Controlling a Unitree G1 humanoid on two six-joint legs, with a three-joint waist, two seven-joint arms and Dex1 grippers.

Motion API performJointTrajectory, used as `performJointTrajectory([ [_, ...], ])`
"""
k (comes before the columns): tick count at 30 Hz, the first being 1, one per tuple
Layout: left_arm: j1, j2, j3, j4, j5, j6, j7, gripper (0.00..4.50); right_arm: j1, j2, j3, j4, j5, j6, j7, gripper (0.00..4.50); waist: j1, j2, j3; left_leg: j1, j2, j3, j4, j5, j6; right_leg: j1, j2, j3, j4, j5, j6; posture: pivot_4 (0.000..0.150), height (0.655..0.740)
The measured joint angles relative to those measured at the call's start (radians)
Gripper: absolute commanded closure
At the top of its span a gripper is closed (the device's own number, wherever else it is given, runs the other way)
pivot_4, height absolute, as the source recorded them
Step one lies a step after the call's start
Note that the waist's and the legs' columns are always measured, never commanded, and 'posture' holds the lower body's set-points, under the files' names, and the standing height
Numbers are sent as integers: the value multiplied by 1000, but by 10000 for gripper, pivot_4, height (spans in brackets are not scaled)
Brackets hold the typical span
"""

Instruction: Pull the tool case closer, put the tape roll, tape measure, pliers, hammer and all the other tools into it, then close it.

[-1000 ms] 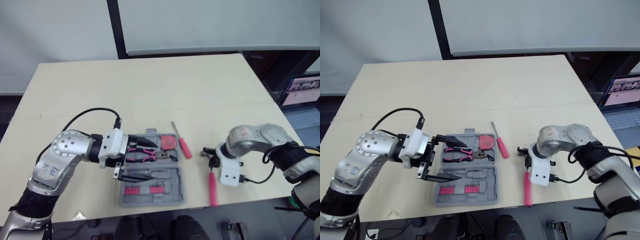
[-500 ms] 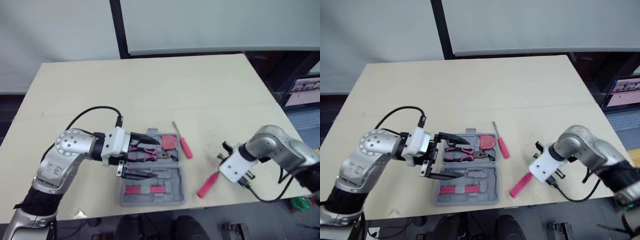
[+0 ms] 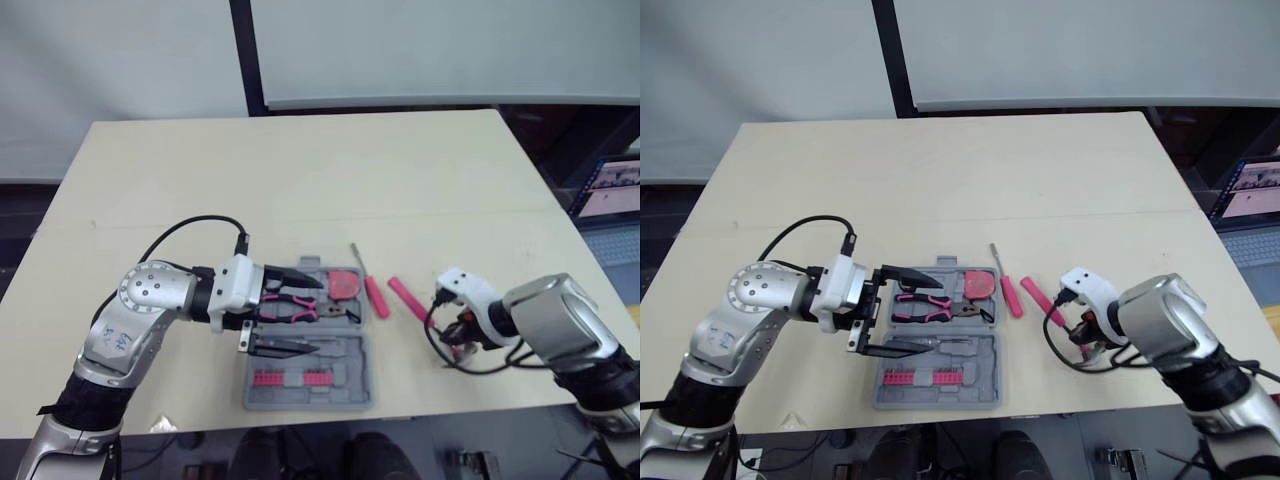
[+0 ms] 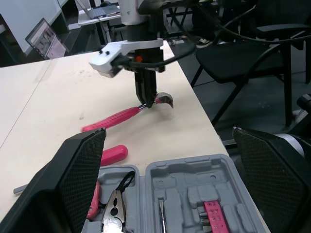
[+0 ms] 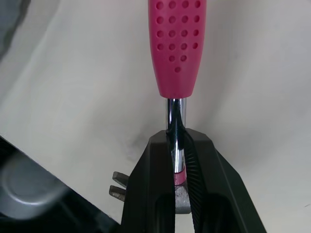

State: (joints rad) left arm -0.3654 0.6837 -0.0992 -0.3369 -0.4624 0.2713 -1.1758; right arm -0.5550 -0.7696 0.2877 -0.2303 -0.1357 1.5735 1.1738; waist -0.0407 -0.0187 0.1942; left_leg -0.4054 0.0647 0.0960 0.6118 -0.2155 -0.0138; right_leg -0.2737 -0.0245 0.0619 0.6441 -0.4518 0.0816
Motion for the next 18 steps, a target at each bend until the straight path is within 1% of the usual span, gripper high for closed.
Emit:
performJointTrajectory([
  [1, 0, -1, 0, 0, 1, -2, 0, 0, -18, 44, -32, 66, 0, 23, -56, 44659, 0, 0, 0, 0, 0, 0, 0, 0, 0, 0, 0, 0, -1, 0, 0, 1500, 7400],
  [3, 0, -1, 0, 0, 1, -2, 0, 0, -20, 55, -41, 90, 3, 29, -78, 44659, 1, 0, 0, -1, -1, 1, 0, 0, 0, -1, 0, 0, -1, 0, 0, 1500, 7400],
  [5, 1, -3, -1, 1, 1, -3, 0, 0, -60, 122, -80, 180, 2, 38, -167, 44659, -1, -1, 0, -1, -1, 1, 1, 0, 0, -1, 0, 0, -1, 0, 0, 1500, 7400],
  [10, 0, -7, -2, 0, 1, -1, 4, 0, -97, 213, -159, 279, 7, 38, -309, 44659, -10, -2, -1, -1, -1, 0, 2, 0, 0, 0, 0, 0, 0, 0, 1, 1500, 7400],
  [12, -1, -7, -2, 0, 1, 0, 6, 0, -94, 241, -203, 284, 16, 38, -353, 35675, -13, -4, -2, -1, -1, 0, 1, 0, 0, 1, 0, 0, 0, 0, 1, 1500, 7400],
  [13, -1, -7, -2, 0, 1, 0, 6, 0, -87, 253, -225, 285, 18, 38, -378, 32731, -13, -5, -3, -1, -1, 0, 1, 0, 0, 1, 0, 0, 0, 0, 1, 1500, 7400],
  [14, -1, -7, -2, 0, 0, 0, 6, 0, -73, 260, -255, 273, 30, 38, -394, 27235, -13, -5, -3, -1, -1, 0, 1, 0, 0, 0, 0, 0, 0, 0, 1, 1500, 7400],
  [16, -3, -7, -1, 0, -1, 1, 6, 0, -40, 255, -285, 226, 61, 38, -410, 17985, -10, -5, -3, -1, -1, 0, 0, 0, 0, 0, 0, 0, -1, 0, 1, 1500, 7400],
  [17, -4, -7, 1, 1, -1, 1, 5, 0, -5, 238, -296, 179, 83, 37, -416, 12303, -5, -4, -3, -2, -1, 0, 0, 0, 0, 0, 0, 0, -2, 0, 1, 1500, 7400],
  [18, -6, -6, 2, 3, -1, 1, 5, 0, 26, 213, -297, 140, 101, 37, -418, 7751, -2, -4, -2, -2, -1, 0, 0, -1, 0, 0, 0, 0, -2, 0, 1, 1500, 7400],
])
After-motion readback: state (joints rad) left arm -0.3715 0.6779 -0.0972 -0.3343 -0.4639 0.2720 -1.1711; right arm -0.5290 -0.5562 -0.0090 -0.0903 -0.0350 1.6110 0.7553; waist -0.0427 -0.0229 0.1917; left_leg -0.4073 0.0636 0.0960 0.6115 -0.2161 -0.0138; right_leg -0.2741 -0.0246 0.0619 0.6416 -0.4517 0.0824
